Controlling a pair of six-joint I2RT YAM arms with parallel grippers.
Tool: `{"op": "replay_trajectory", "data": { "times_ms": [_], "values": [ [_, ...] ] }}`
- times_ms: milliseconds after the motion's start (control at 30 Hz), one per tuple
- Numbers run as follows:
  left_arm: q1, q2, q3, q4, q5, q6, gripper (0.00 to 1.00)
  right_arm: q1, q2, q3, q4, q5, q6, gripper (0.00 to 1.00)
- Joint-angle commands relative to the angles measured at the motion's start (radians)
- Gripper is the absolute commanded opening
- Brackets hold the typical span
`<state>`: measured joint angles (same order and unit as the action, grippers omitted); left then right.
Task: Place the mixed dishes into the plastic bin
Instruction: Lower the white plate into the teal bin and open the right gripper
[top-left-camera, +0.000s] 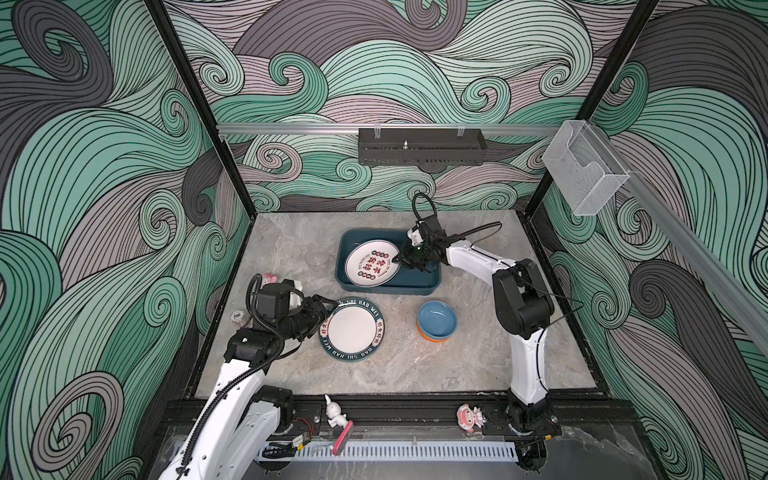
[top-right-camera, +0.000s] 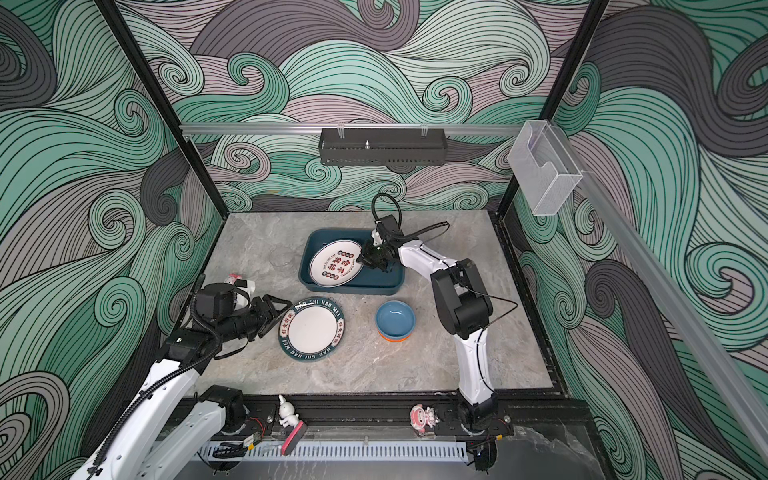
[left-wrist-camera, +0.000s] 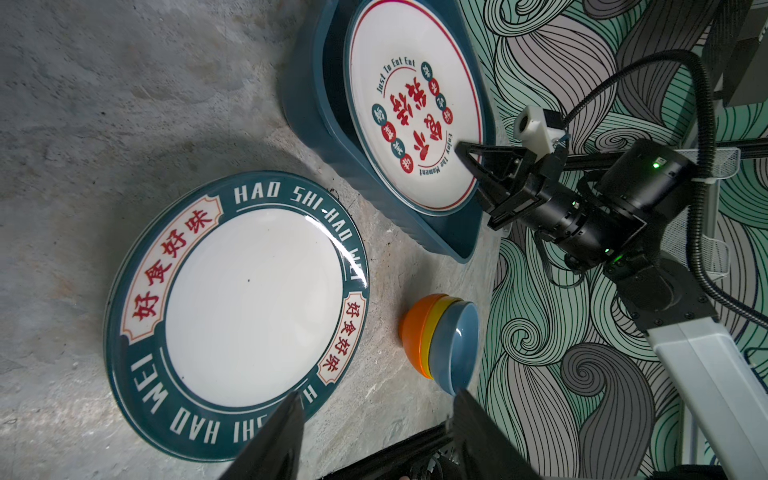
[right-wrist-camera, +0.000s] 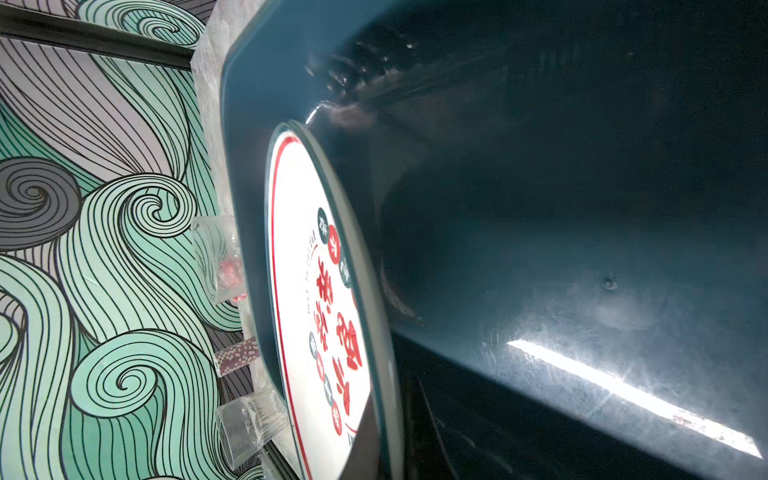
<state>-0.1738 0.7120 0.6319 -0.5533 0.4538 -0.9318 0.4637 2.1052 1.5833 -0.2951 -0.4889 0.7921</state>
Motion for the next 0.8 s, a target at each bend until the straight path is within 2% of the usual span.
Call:
{"op": "replay_trajectory", "data": {
  "times_ms": [0, 767],
  "values": [
    [-0.004, 0.01, -0.011, -0.008, -0.009, 0.002, 0.6, -0.006, 0.02, 0.053, 0.035, 0.001, 0.003, 0.0],
    [-0.004, 0.04, -0.02, 0.004, -0.007, 0.004, 0.6, -0.006, 0.129, 0.115, 0.057, 0.009, 0.005, 0.0]
  ]
}}
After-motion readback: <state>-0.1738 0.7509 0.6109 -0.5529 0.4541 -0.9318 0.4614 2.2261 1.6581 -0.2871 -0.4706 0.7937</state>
